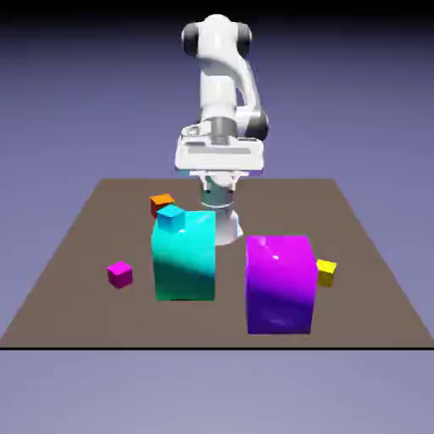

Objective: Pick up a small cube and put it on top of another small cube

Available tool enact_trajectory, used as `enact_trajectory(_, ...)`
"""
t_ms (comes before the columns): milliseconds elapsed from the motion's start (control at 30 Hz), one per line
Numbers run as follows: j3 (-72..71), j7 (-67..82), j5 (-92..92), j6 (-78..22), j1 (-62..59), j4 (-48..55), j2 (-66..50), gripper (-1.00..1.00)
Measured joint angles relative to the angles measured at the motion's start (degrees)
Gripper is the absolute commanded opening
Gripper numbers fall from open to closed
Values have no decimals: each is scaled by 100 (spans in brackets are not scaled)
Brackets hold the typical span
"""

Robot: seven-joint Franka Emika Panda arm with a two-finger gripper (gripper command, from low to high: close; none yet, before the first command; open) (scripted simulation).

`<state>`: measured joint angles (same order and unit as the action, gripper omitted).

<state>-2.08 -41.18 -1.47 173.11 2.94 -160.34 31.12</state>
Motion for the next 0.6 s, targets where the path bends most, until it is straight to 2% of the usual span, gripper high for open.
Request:
enact_trajectory(500,-3115,-1053,-1108,-1400,1104,918,-2649,0)
enact_trajectory(600,-3598,-1789,-1069,-1629,833,1045,-3125,0)
